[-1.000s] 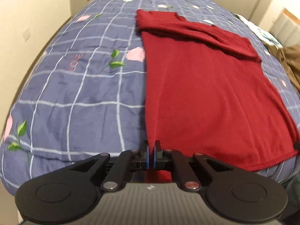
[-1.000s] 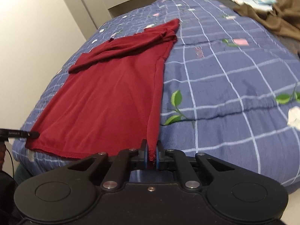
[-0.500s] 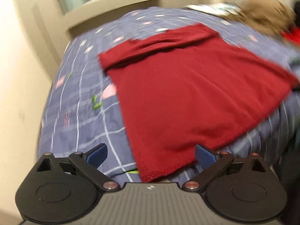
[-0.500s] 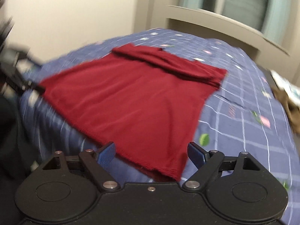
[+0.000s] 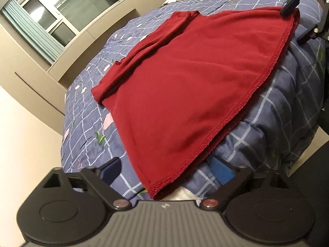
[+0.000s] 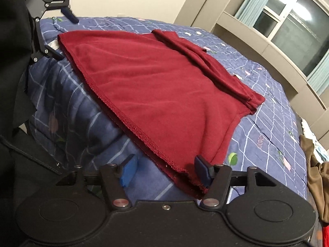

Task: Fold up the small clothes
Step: 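Lift the hem with both grippers and fold it over toward the collar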

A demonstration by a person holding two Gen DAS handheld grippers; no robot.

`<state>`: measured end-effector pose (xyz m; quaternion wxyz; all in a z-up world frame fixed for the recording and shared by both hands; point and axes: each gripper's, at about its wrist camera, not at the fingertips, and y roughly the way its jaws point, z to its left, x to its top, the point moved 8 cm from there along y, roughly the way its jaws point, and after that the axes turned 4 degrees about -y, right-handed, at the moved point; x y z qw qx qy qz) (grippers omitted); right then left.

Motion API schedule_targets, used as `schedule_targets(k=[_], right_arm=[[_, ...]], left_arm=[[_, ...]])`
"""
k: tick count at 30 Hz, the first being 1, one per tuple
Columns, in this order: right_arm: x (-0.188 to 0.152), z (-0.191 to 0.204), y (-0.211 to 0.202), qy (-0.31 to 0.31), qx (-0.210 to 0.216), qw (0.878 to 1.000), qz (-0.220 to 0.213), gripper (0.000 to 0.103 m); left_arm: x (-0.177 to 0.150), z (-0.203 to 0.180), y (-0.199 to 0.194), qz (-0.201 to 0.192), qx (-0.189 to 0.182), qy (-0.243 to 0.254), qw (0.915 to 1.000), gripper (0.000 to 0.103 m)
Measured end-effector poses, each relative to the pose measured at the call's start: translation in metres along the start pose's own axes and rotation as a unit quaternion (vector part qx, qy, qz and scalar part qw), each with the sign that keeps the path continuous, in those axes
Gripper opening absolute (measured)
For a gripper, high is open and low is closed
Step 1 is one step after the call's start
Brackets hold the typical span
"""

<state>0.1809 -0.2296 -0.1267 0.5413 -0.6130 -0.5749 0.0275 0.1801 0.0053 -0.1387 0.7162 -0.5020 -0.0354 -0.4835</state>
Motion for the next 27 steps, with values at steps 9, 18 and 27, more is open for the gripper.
schedule_targets(k=[9,18,27], right_arm=[[0.011,0.003,-0.001,0.008,-0.009,1.0,-0.024,0.019],[0.007,0.003,0.001,0.012,-0.009,1.0,-0.016,0.023],[0.014,-0.005,-0.002,0.013,0.014,1.0,-0.01,0.005]], left_arm=[[0.003,0.001,0.004,-0.017,0.02,0.029,0.9992,0.048],[-0.003,-0.004,0.008,-0.022,0.016,0.068,0.9973,0.032],[0.004,0.007,0.004,-0.021,-0.011,0.04,0.9989,0.004]])
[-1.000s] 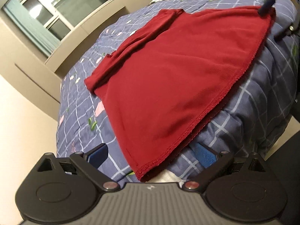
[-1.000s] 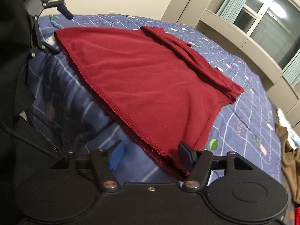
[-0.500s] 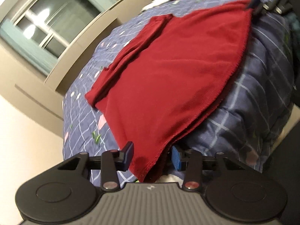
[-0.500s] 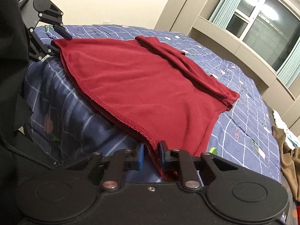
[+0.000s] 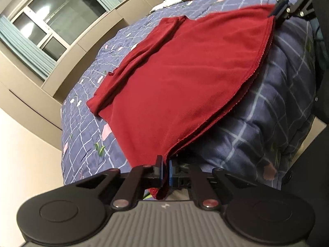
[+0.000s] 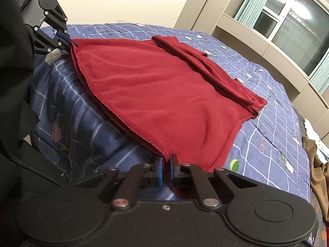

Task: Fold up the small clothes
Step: 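Lift the hem with both grippers and fold it over toward the collar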

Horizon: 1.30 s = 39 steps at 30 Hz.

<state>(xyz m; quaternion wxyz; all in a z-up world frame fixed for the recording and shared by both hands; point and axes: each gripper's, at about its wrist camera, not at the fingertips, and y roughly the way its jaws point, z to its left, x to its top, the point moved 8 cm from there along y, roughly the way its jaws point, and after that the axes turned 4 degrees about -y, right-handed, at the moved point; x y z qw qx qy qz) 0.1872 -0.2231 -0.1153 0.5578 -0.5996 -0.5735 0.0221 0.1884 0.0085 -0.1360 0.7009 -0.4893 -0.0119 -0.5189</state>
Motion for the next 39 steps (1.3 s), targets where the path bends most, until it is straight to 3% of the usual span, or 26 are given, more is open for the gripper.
schedule_targets(k=[5,9,15,21,28,33,39], right_arm=[[0.019,-0.024,-0.009,0.011,-0.001,1.0,-0.024,0.005],[0.039,-0.049,-0.008,-0.018,-0.017,0.999,-0.046,0.005],[0.076,-0.101,0.004,-0.059,-0.062,0.994,-0.065,0.005],[0.114,-0.154,0.012,-0.055,-0.087,0.991,-0.083,0.005],[0.143,-0.195,0.025,-0.041,-0.095,0.991,-0.088,0.005],[0.156,-0.217,0.043,-0.032,-0.1,0.991,-0.087,0.005],[0.169,-0.233,0.066,-0.03,-0.106,0.99,-0.086,0.005]], left_arm=[[0.019,0.028,-0.01,-0.019,0.005,-0.006,0.9998,0.004],[0.047,0.061,-0.012,-0.043,0.006,-0.01,0.999,0.004],[0.099,0.111,-0.002,-0.052,-0.017,-0.077,0.9956,0.004],[0.141,0.17,0.022,-0.022,-0.048,-0.179,0.9825,0.004],[0.164,0.214,0.053,0.004,-0.063,-0.257,0.9642,0.004],[0.172,0.233,0.071,0.012,-0.071,-0.292,0.9537,0.004],[0.183,0.247,0.092,0.015,-0.066,-0.296,0.9528,0.004]])
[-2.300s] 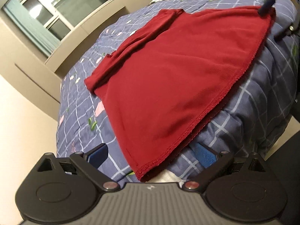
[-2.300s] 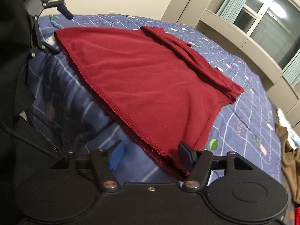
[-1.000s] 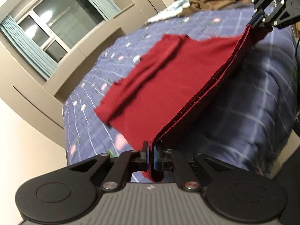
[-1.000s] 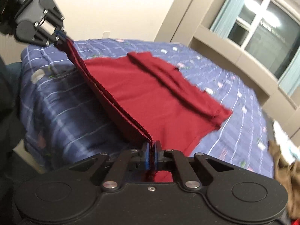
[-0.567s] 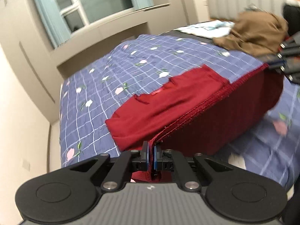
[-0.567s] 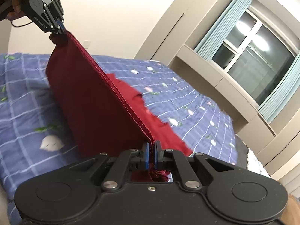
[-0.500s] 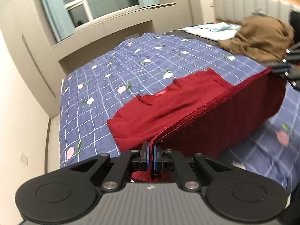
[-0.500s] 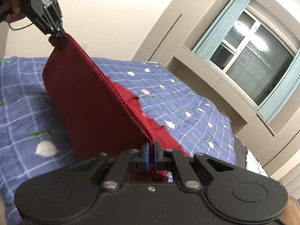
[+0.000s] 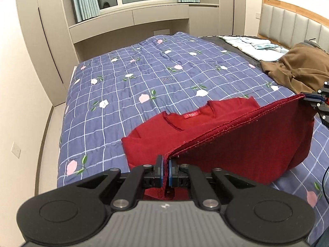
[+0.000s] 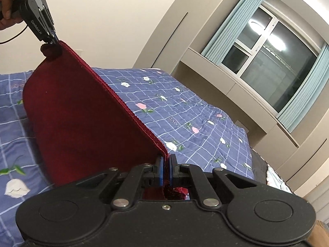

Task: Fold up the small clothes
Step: 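Lift the hem with both grippers and fold it over toward the collar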

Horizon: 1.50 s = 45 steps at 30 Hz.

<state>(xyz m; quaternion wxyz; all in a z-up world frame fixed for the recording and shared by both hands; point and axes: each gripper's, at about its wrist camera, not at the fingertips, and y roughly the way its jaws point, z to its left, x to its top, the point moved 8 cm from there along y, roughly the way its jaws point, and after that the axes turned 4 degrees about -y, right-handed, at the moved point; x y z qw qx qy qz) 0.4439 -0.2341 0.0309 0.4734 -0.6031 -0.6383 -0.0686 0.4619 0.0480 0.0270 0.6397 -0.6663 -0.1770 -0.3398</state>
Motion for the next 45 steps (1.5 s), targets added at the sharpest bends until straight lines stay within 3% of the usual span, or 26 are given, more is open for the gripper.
schedule_targets(k=[10,21,34,44,45], right_arm=[[0.013,-0.026,0.053,-0.006,-0.016,1.0,-0.001,0.005],[0.007,-0.047,0.162,-0.002,-0.015,0.999,0.048,0.005],[-0.044,-0.032,0.279,0.041,0.025,0.99,0.132,0.005],[-0.068,-0.015,0.308,0.049,0.031,0.987,0.151,0.006],[-0.068,-0.015,0.309,0.048,0.027,0.987,0.15,0.012]], left_arm=[[0.045,0.019,0.04,-0.01,0.016,-0.014,0.9997,0.004],[0.08,0.038,0.138,0.009,0.049,-0.026,0.9984,0.004],[0.061,0.05,0.254,0.075,0.067,-0.07,0.9925,0.004],[0.042,0.047,0.295,0.087,0.082,-0.068,0.9905,0.004],[0.043,0.047,0.294,0.087,0.082,-0.068,0.9905,0.004]])
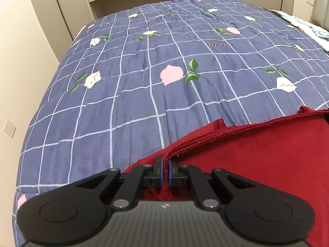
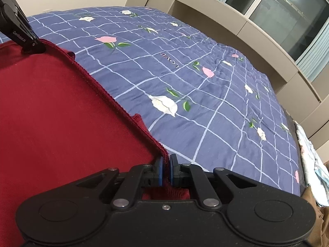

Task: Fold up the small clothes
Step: 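Lift the hem with both grippers and fold it over toward the collar, then open both grippers to release the folded sweater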

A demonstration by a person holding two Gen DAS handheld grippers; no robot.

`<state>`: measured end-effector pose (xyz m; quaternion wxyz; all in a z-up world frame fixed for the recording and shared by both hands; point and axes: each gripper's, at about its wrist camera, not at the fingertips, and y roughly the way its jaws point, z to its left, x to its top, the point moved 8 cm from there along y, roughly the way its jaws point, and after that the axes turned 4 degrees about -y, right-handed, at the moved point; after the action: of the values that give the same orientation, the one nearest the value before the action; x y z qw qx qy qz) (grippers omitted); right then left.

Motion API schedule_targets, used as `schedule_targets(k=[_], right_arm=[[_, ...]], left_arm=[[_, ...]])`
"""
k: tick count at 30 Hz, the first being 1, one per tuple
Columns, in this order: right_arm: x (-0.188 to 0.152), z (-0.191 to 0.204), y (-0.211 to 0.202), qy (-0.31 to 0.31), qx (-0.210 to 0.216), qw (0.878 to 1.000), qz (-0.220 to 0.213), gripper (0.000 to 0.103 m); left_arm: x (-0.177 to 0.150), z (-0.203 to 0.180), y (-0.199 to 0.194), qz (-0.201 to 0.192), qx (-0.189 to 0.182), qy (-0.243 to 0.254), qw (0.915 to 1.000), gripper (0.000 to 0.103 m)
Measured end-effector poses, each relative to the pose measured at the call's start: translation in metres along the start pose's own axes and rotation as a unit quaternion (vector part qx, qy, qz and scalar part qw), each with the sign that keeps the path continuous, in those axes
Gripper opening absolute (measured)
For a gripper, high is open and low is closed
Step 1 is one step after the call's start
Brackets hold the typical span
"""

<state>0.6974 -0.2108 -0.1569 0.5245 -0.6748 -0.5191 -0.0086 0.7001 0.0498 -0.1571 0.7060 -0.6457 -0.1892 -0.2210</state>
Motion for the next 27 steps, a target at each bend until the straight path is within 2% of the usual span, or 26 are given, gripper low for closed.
schedule_targets(k=[2,3,4,5,6,7,10,13,17,23,27], right_arm=[[0.0,-0.003,-0.003,0.006,-0.013,1.0,-0.007,0.03],[-0.002,-0.008,-0.005,0.015,-0.021,1.0,-0.009,0.043],[-0.004,-0.014,-0.008,0.03,-0.026,0.999,-0.012,0.05],[-0.006,-0.02,-0.012,0.047,-0.027,0.998,-0.014,0.054],[-0.011,-0.028,-0.018,0.068,-0.029,0.997,-0.017,0.06],[-0.016,-0.035,-0.025,0.09,-0.034,0.995,-0.023,0.066],[-0.037,-0.051,-0.054,0.147,-0.042,0.987,-0.046,0.082],[-0.062,-0.054,-0.088,0.198,-0.032,0.977,-0.064,0.087],[-0.095,-0.037,-0.132,0.244,-0.007,0.967,-0.077,0.092],[-0.137,0.014,-0.173,0.318,0.049,0.944,-0.066,0.092],[-0.15,0.036,-0.179,0.377,0.077,0.921,-0.057,0.084]], left_arm=[[0.001,0.001,-0.003,0.001,-0.001,-0.001,1.0,0.007],[0.001,0.002,-0.005,0.001,-0.002,-0.001,1.0,0.016],[0.002,0.004,-0.008,-0.001,0.003,-0.002,1.0,0.037],[0.002,0.007,-0.012,-0.006,0.007,-0.003,1.0,0.053],[0.002,0.01,-0.018,-0.016,0.01,-0.005,0.9998,0.076],[0.002,0.014,-0.025,-0.032,0.012,-0.008,0.9994,0.082],[-0.005,0.027,-0.047,-0.057,-0.002,-0.018,0.9982,0.087],[-0.022,0.043,-0.071,-0.081,-0.013,-0.06,0.9948,0.098],[-0.064,0.06,-0.102,-0.093,-0.042,-0.122,0.9872,0.1],[-0.135,0.064,-0.121,-0.065,-0.075,-0.172,0.9801,0.102],[-0.166,0.06,-0.118,-0.038,-0.087,-0.198,0.9756,0.102]])
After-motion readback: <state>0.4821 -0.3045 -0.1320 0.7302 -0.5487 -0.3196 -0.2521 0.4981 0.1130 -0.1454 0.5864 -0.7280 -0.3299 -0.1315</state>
